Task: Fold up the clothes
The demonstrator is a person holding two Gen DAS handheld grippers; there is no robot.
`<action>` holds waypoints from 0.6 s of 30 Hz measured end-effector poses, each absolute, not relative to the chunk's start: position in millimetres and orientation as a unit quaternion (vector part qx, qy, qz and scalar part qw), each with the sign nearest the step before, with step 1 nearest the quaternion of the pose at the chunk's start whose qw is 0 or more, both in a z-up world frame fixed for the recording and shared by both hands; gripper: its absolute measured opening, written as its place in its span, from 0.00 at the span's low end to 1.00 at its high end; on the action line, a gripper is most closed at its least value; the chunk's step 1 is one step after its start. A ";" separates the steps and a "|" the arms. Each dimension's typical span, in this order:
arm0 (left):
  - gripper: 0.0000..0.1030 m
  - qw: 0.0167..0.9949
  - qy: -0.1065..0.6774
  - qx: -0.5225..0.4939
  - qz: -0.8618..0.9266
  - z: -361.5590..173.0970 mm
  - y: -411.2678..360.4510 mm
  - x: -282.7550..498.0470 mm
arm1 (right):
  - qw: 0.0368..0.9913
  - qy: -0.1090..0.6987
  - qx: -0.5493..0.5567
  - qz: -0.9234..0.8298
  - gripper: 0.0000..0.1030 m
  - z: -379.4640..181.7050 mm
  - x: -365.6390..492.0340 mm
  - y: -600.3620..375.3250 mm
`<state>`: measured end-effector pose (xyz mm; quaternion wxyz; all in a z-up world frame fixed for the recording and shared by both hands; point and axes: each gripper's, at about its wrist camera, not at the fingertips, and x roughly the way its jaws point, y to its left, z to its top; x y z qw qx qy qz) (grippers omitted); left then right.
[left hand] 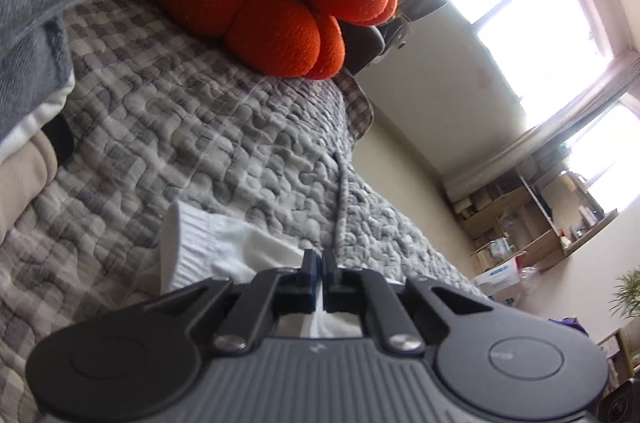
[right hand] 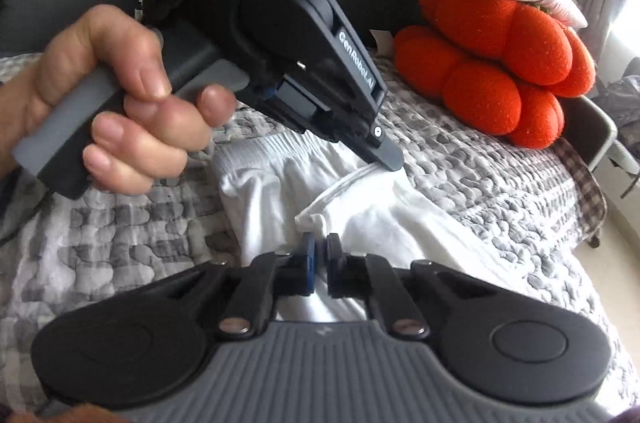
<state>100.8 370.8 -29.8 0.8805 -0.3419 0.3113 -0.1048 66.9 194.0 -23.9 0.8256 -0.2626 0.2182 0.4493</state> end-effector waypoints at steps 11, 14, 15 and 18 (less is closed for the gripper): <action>0.01 0.882 0.297 -0.352 -0.097 -21.9 381.6 99.3 | 0.858 0.225 -0.123 0.445 0.03 3.4 67.9 187.6; 0.01 0.896 0.302 -0.318 -0.070 -18.8 379.3 99.6 | 0.858 0.240 -0.132 0.434 0.03 -2.7 66.4 199.2; 0.01 0.902 0.308 -0.298 -0.052 -18.6 377.3 100.6 | 0.856 0.251 -0.136 0.432 0.03 -7.2 67.5 202.5; 0.01 0.915 0.311 -0.256 -0.016 -17.2 374.4 100.0 | 0.844 0.279 -0.137 0.437 0.06 -20.6 69.3 206.5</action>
